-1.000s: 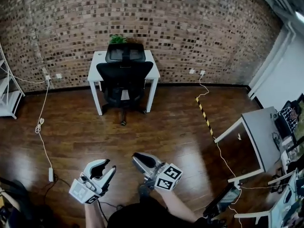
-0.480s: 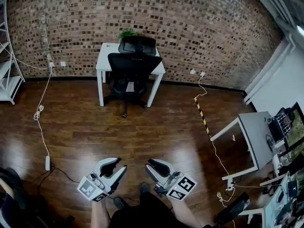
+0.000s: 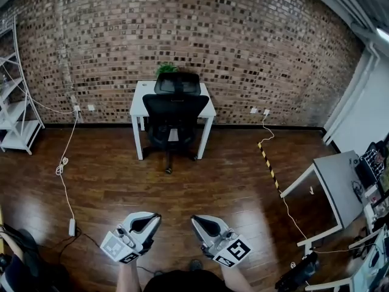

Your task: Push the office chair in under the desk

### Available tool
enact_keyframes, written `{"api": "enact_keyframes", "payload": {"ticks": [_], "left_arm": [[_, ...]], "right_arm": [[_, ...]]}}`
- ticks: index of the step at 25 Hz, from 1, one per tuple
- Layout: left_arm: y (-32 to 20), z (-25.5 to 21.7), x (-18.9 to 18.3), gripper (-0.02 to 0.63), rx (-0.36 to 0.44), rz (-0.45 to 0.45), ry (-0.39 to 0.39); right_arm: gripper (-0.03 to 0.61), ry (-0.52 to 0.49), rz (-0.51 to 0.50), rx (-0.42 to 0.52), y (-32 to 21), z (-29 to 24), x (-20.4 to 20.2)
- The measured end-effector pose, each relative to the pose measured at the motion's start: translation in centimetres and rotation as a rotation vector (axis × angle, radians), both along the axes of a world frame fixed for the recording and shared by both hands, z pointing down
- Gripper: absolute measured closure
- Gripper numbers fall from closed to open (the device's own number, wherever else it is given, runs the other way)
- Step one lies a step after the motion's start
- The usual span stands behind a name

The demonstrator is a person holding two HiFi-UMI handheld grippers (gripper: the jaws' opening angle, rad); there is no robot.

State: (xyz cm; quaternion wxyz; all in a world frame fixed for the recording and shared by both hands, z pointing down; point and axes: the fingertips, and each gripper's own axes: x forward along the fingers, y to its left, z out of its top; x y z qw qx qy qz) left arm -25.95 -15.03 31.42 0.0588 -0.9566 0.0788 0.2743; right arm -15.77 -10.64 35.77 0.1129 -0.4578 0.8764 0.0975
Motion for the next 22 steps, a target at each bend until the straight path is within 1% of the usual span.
{"api": "enact_keyframes", "payload": {"ticks": [1, 4, 6, 8, 10, 13, 18, 22], "left_arm": [[0.6, -0.7, 0.7, 0.488, 0.014, 0.009, -0.006], [2.8, -3.9, 2.8, 0.489, 0.052, 0.083, -0.019], [3.5, -3.3, 3.7, 0.482, 0.055, 0.096, -0.044], [4.7, -4.4, 4.3, 0.476, 0.078, 0.081, -0.049], [4.9, -4.7, 5.2, 0.466, 0.089, 0.072, -0.061], [3.8, -2.3, 5.7, 0.463, 0.064, 0.062, -0.078], [3.5, -1.6, 4.7, 0.463, 0.046, 0.026, -0.058], [2.7, -1.0, 5.0, 0.463, 0.038, 0.019, -0.062]], "right_arm": [[0.577, -0.003, 0.021, 0.015, 0.4, -0.5, 0.9], [0.577, -0.016, 0.088, 0.060, 0.9, -1.4, 3.0], [0.577, -0.031, 0.119, 0.084, 1.7, -2.1, 3.8], [0.577, -0.049, 0.132, 0.094, 2.7, -2.7, 4.7], [0.577, -0.064, 0.138, 0.093, 2.5, -2.7, 5.5], [0.577, -0.062, 0.131, 0.091, 1.7, -2.1, 5.8], [0.577, -0.039, 0.116, 0.093, 2.1, -1.7, 5.1], [0.577, -0.025, 0.106, 0.101, 1.5, -1.5, 5.1]]}}
